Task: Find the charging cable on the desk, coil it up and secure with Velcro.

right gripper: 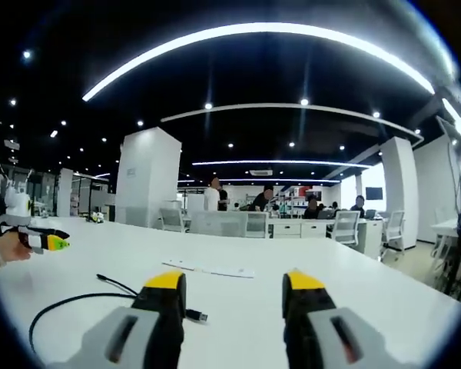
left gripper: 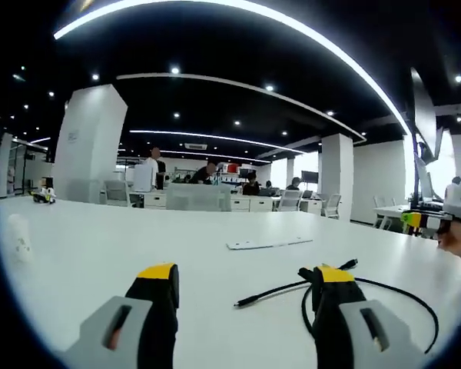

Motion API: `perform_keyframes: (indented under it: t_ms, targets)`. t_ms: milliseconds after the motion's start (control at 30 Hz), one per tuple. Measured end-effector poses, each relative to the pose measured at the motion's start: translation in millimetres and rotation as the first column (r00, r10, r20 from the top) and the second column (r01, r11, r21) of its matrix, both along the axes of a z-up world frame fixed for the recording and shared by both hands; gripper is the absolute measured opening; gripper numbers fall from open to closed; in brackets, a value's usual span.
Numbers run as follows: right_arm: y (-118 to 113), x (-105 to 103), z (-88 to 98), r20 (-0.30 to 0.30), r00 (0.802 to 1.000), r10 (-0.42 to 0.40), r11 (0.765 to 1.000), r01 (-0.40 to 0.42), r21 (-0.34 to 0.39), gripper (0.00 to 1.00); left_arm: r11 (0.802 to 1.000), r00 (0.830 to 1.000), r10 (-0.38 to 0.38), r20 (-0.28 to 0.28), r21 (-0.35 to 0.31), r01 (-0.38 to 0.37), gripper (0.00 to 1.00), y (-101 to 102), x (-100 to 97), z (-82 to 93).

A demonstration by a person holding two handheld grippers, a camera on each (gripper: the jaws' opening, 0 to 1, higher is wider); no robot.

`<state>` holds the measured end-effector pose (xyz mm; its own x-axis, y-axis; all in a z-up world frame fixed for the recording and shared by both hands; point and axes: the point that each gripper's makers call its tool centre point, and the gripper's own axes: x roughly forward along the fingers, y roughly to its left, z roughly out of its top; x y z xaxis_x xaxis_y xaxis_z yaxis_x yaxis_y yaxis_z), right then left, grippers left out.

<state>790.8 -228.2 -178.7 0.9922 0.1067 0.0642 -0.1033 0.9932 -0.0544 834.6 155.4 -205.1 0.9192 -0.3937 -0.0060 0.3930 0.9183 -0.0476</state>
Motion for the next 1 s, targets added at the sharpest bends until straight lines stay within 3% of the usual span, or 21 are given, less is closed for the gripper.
perform_keyframes:
  t_ms: [133, 500, 767, 1000]
  targets:
    - [-4.2, -8.4, 1.2, 0.008, 1.0, 0.005, 1.0, -0.005, 0.018, 0.51, 1.0, 1.0, 0.007, 0.017, 0.021, -0.007, 0.71, 4.8, -18.5, 2.9]
    - [-23.3, -48.8, -7.3, 0.022, 0.999, -0.031, 0.998, 0.029, 0.055, 0.51, 0.998, 0.995, 0.05, 0.081, -0.027, -0.048, 0.71, 21.6, -65.4, 13.8]
    - [-40.9, -79.9, -22.4, 0.008, 0.996, -0.088, 0.993, 0.087, 0.084, 0.51, 0.993, 0.991, 0.115, 0.065, -0.022, -0.114, 0.71, 31.1, -97.0, -10.1]
    - [-48.2, -97.4, -29.5, 0.004, 0.994, -0.112, 0.985, 0.11, 0.134, 0.5, 0.966, 0.969, 0.242, 0.05, -0.107, -0.236, 0.71, 65.0, -119.1, -17.8]
